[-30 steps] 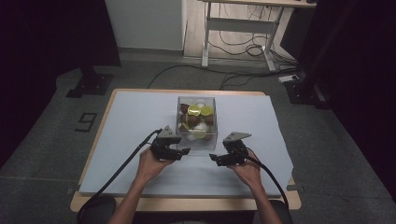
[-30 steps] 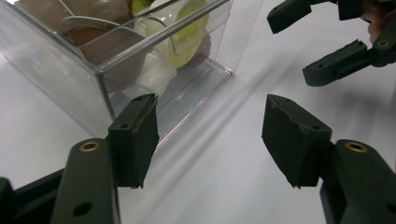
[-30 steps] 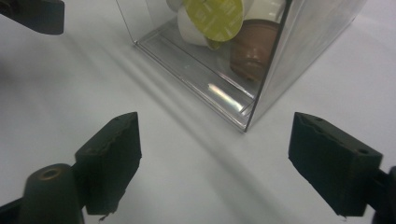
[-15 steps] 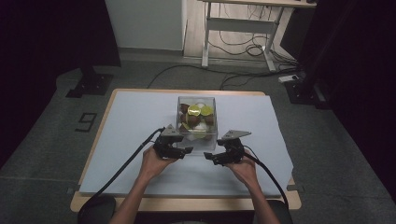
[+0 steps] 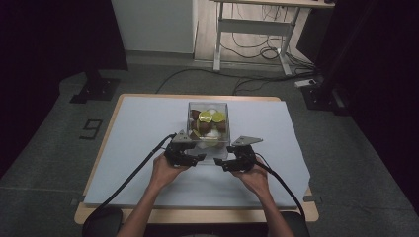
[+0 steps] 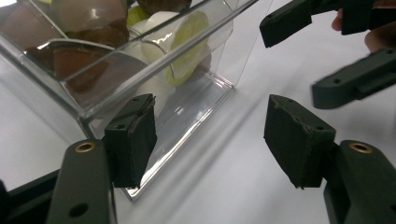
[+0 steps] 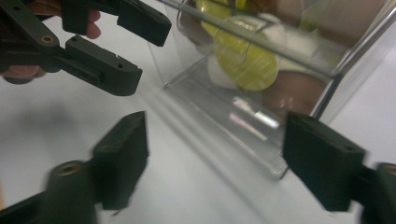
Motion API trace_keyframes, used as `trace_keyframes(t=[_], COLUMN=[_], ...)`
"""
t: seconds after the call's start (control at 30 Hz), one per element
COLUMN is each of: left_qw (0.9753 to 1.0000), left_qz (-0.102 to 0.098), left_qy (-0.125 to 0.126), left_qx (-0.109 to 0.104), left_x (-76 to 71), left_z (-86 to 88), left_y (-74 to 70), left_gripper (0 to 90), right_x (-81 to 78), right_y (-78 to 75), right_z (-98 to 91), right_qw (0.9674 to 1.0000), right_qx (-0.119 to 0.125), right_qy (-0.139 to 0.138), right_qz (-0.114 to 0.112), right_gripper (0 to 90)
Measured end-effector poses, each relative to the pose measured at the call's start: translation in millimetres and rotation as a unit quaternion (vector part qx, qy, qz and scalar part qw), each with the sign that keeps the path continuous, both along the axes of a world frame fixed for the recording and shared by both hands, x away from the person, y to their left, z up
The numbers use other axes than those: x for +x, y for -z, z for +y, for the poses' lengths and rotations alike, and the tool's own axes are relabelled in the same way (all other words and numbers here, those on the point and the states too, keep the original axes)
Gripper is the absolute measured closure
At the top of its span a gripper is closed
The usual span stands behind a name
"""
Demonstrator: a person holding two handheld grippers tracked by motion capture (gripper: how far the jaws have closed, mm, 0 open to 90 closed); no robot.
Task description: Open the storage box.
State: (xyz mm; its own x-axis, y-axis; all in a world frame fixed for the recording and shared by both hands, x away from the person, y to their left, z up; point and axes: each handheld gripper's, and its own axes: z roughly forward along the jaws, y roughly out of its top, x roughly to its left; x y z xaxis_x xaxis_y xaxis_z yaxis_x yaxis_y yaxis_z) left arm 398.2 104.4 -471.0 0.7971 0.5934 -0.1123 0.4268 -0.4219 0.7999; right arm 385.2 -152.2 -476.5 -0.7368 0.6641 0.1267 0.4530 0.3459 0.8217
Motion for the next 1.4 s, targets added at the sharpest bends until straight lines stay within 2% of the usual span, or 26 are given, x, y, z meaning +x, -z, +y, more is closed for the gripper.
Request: trace_keyframes(t=[0.07, 0.1, 0.17, 0.23, 0.47, 0.53, 0.57, 0.83, 1.1, 1.4], left_qw=[1.0000, 1.0000, 1.0000, 0.9999, 0.9999, 0.9998, 0.9998, 0.9997, 0.9992, 0.9988], left_qz=[-0.004, -0.005, -0.007, -0.009, -0.014, -0.014, -0.015, -0.017, -0.027, -0.036], left_qy=[-0.001, -0.002, -0.001, -0.002, -0.008, -0.010, -0.013, -0.018, -0.028, -0.032], left_qx=[0.000, 0.001, 0.002, 0.003, 0.000, -0.001, -0.001, -0.003, -0.001, -0.002], left_x=[0.5, 1.0, 1.1, 1.4, 3.3, 3.3, 3.5, 4.1, 3.6, 4.7], left_z=[-1.0, -1.6, -1.9, -2.8, -4.7, -5.0, -5.4, -5.8, -8.5, -12.1], left_y=[-1.1, -1.9, -2.4, -2.9, -2.1, -1.9, -1.6, -1.0, 0.5, 1.9], left_gripper=[34.6, 36.1, 37.2, 39.7, 48.1, 49.6, 50.5, 54.7, 58.8, 65.4], right_x=[-0.2, 0.4, 1.1, 5.1, 5.9, 6.1, 6.4, 9.3, 15.5, 22.6], right_y=[-1.9, -4.1, -4.5, -4.2, -5.0, -4.9, -5.3, -5.3, -5.0, -3.7], right_z=[1.0, 2.4, 2.7, 2.7, 3.0, 2.9, 2.6, 9.3, 16.7, 23.9], right_qw=[0.9999, 0.9997, 0.9996, 0.9995, 0.9990, 0.9990, 0.9993, 0.9990, 0.9986, 0.9988], right_qx=[-0.004, -0.009, -0.011, -0.008, -0.017, -0.017, -0.009, -0.007, -0.010, -0.018], right_qy=[0.002, 0.006, 0.006, 0.014, 0.029, 0.031, 0.025, 0.032, 0.041, 0.034], right_qz=[-0.013, -0.023, -0.025, -0.026, -0.029, -0.030, -0.025, -0.031, -0.033, -0.030], right_gripper=[31.5, 36.8, 38.5, 45.4, 54.0, 55.7, 59.2, 61.7, 69.3, 75.4])
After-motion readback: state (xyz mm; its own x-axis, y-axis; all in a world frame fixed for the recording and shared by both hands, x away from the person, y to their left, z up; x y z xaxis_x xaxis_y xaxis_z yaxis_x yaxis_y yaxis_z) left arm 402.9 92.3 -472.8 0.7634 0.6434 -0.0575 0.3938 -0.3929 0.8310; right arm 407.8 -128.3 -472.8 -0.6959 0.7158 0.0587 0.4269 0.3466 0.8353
